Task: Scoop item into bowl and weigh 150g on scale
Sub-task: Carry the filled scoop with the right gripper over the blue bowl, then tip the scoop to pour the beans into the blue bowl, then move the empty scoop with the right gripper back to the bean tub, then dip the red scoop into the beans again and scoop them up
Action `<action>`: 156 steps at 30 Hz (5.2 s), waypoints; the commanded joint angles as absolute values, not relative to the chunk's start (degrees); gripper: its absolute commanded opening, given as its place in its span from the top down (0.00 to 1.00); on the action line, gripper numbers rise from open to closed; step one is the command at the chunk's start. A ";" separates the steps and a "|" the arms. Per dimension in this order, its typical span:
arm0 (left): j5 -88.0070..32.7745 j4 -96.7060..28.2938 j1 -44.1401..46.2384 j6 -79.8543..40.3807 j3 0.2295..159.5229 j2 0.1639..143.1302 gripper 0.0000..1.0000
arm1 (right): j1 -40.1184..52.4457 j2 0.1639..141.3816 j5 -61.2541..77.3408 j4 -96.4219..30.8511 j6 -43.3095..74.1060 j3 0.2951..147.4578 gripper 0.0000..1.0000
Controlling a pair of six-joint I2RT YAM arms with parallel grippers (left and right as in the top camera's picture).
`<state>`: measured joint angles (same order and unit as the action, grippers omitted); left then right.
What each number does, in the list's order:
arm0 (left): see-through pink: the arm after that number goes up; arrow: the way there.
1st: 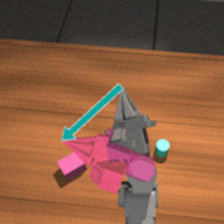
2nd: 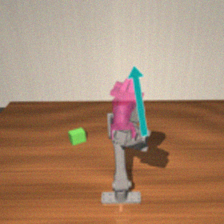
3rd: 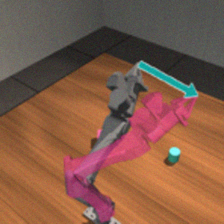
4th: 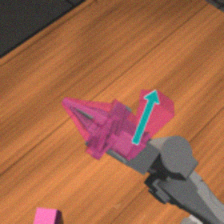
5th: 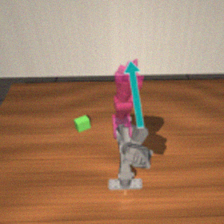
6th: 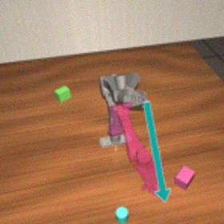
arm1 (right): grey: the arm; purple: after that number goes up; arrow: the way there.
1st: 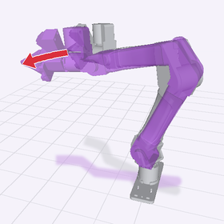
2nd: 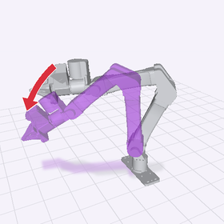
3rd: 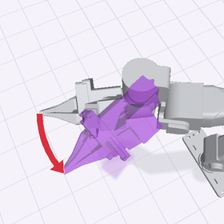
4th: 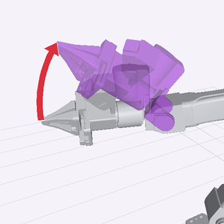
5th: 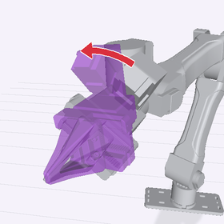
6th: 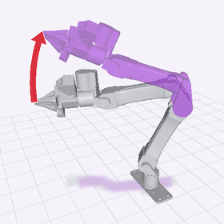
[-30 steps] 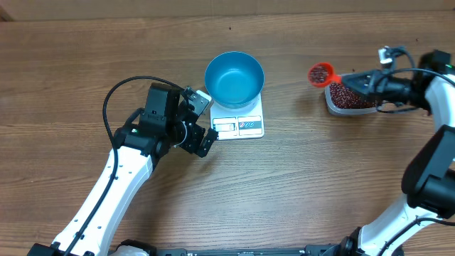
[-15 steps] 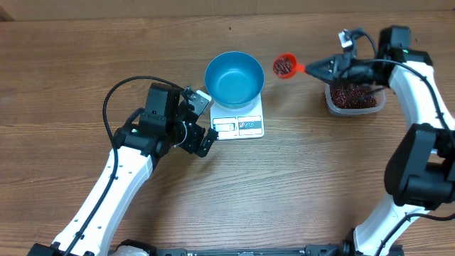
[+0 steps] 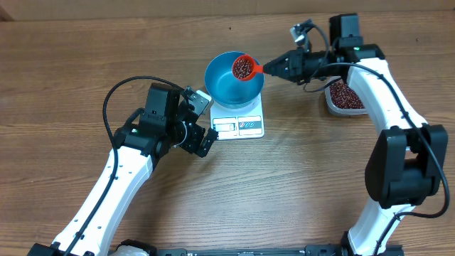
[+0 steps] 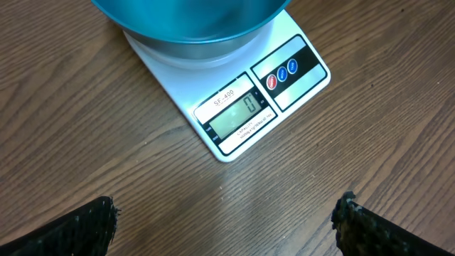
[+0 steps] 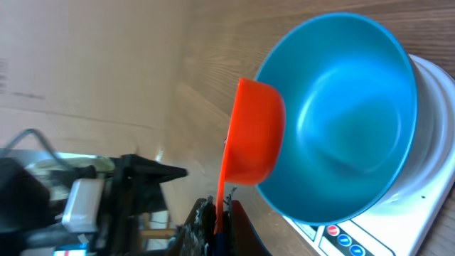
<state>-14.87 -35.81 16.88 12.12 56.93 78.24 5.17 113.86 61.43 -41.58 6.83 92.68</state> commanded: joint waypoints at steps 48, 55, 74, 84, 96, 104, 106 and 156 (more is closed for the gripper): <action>-14.83 -35.79 16.86 11.55 56.84 78.65 0.00 | 30.06 112.40 -8.56 -55.92 -12.34 110.26 0.96; -14.83 -35.79 16.86 11.55 56.82 78.65 0.00 | 30.04 112.40 -8.54 -55.92 -12.32 110.28 0.96; -14.83 -35.79 16.86 11.55 56.84 78.65 0.00 | 26.96 110.89 -0.73 -55.99 -13.89 110.34 0.96; -14.81 -35.79 16.84 11.55 56.82 78.65 0.00 | 28.56 110.89 -4.01 -56.66 -18.17 110.34 0.96; -14.83 -35.79 16.86 11.55 56.84 78.65 0.00 | 28.60 110.89 -5.04 -55.66 -20.95 110.34 0.96; -14.81 -35.79 16.86 11.55 56.82 78.65 0.01 | 23.35 110.10 3.81 -56.47 -14.52 113.12 0.96; -14.81 -35.79 16.86 11.55 56.82 78.65 0.01 | 20.60 109.51 5.61 -57.74 -11.77 115.77 0.96; -14.81 -35.79 16.86 11.55 56.82 78.65 0.00 | -10.35 123.52 -1.69 -80.93 -15.99 115.07 0.96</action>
<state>-14.72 -35.81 16.88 12.12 56.93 78.24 -10.37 121.84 -4.25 -81.03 -15.14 115.04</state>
